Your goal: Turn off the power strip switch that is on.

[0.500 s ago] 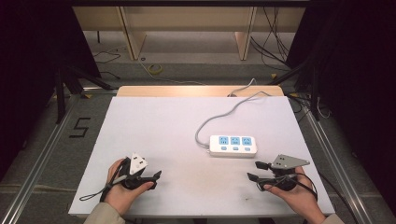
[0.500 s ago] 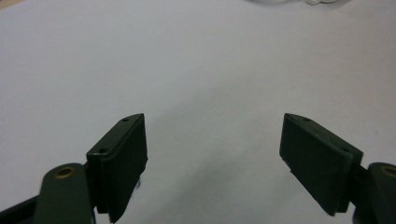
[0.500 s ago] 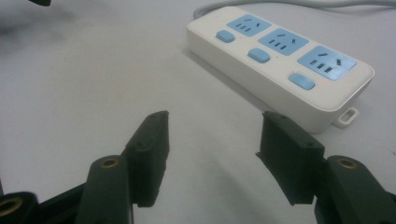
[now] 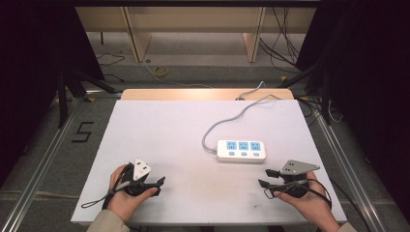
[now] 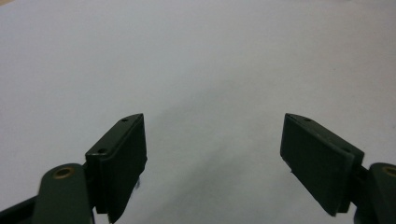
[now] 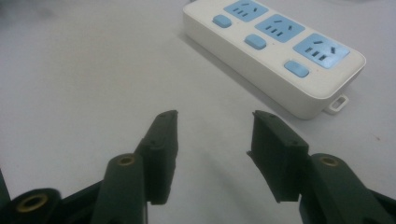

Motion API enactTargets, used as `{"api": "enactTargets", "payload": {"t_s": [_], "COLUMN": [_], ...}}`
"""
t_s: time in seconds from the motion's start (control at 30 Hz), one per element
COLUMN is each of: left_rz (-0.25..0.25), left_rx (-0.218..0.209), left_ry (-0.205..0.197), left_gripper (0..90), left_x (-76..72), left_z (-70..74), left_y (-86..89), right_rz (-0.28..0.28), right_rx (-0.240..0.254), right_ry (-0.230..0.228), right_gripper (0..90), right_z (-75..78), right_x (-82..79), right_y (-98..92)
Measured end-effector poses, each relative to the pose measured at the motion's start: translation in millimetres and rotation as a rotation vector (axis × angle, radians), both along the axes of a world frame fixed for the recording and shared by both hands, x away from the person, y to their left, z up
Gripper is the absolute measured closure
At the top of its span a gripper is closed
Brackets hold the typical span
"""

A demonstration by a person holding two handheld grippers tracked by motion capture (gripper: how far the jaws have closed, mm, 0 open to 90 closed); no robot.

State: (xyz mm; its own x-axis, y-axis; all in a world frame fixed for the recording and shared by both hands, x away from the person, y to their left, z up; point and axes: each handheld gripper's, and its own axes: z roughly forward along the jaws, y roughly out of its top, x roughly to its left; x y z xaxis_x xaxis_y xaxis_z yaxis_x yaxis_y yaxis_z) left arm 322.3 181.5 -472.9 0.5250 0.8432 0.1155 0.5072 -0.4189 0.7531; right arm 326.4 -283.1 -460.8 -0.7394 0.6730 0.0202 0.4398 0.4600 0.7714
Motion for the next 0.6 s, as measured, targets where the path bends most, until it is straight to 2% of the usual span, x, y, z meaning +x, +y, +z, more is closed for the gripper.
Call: {"api": "enactTargets", "payload": {"t_s": [0.07,0.1,0.17,0.33,0.37,0.5,0.6], "left_rz": [0.0,-0.001,0.0,-0.002,-0.002,0.002,0.002], "left_rx": [0.002,0.002,0.004,0.008,0.009,0.006,0.008], "left_ry": [0.001,-0.001,-0.003,-0.003,-0.007,-0.008,-0.006], "left_gripper": [22.5,22.5,22.5,22.5,22.5,22.6,22.6], "left_x": [0.0,0.3,0.5,0.2,0.3,0.4,0.4], "left_z": [0.1,0.1,-0.3,-0.3,-0.2,-0.1,0.1], "left_y": [-0.2,-0.5,-1.2,-2.7,-2.6,-2.3,-1.9], "right_rz": [-0.005,-0.005,-0.03,-0.047,-0.056,-0.058,-0.067], "right_rx": [-0.023,-0.023,-0.045,-0.058,-0.064,-0.078,-0.077], "right_ry": [0.014,0.014,0.019,0.026,0.028,0.028,0.023], "right_gripper": [62.5,62.5,70.4,79.0,83.2,89.5,90.0], "right_z": [2.2,2.2,6.3,10.1,11.5,14.0,14.8], "right_x": [-0.4,-0.4,-1.0,-2.2,-2.9,-3.8,-4.6], "right_y": [-1.2,-1.2,-3.6,-5.8,-6.1,-6.0,-5.4]}}
